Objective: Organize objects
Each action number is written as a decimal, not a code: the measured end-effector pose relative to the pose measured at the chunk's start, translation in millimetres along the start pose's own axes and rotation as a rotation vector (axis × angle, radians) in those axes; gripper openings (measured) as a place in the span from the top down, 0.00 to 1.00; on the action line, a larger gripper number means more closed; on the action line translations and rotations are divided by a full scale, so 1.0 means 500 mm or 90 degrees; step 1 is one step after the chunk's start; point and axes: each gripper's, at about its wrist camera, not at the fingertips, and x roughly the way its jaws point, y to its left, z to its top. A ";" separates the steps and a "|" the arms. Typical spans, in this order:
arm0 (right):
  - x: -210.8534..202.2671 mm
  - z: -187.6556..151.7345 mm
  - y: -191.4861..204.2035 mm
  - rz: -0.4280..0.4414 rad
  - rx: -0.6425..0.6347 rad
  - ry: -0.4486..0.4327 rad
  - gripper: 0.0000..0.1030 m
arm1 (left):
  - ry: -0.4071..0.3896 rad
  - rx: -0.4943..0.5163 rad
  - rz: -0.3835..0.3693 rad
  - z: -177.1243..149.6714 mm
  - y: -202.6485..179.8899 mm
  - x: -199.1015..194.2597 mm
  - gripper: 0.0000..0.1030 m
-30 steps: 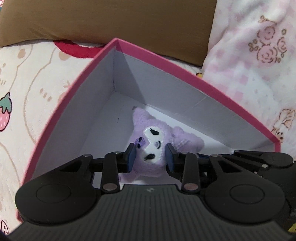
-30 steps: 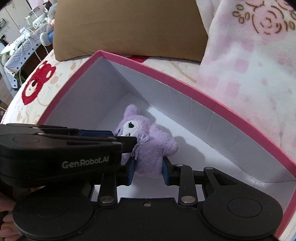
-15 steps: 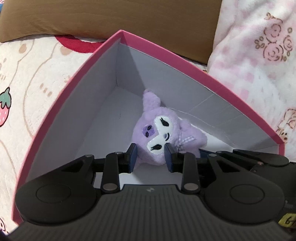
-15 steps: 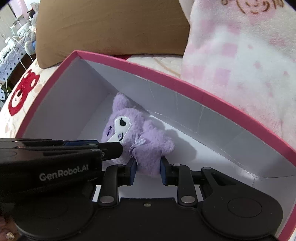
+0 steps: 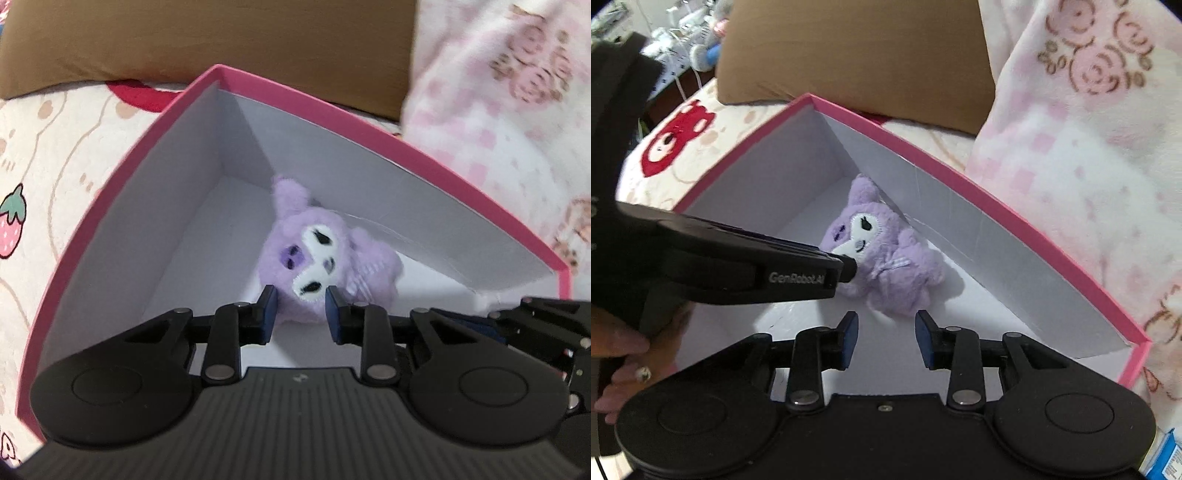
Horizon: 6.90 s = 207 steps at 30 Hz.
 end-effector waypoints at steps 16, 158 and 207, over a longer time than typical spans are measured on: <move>-0.130 -0.065 0.033 0.025 -0.045 -0.082 0.49 | -0.013 0.100 0.016 -0.049 -0.061 -0.167 0.72; -0.301 -0.720 -0.232 -0.195 0.146 -0.222 0.49 | 0.033 0.290 -0.278 -0.534 -0.616 -0.021 0.59; -0.319 -0.719 -0.158 -0.146 0.107 -0.208 0.49 | 0.044 0.246 -0.263 -0.559 -0.555 -0.111 0.68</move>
